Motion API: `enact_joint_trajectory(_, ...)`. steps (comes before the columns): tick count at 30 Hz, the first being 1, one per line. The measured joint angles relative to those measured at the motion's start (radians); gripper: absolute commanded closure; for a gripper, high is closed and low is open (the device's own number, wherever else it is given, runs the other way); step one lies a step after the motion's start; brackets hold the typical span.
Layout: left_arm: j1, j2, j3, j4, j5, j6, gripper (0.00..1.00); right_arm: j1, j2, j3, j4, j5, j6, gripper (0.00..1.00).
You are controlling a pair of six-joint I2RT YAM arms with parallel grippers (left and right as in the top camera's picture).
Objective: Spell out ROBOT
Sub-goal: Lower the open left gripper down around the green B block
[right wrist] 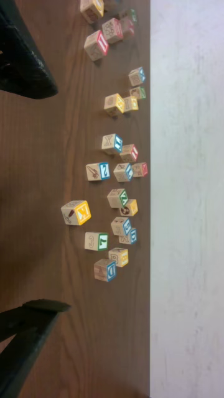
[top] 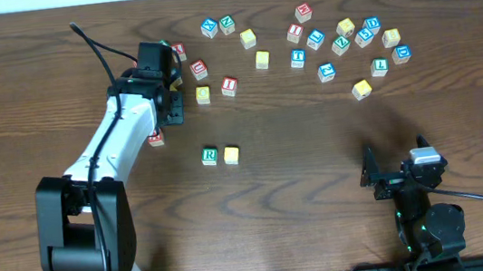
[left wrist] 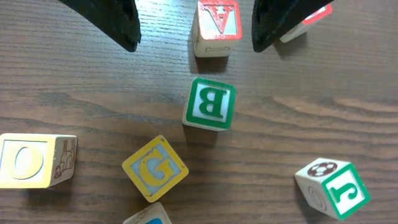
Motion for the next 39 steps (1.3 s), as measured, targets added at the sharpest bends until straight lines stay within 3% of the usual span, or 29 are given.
enact_joint_trajectory(11,0.103,0.0,0.0,0.011,0.073,0.054,0.44,0.0,0.0,0.0,0.0,0.0,0.0,0.01)
enact_joint_trajectory(39,0.101,0.113,0.004,0.064,0.122,0.089,0.44,0.0,0.0,0.0,0.0,0.0,0.0,0.01)
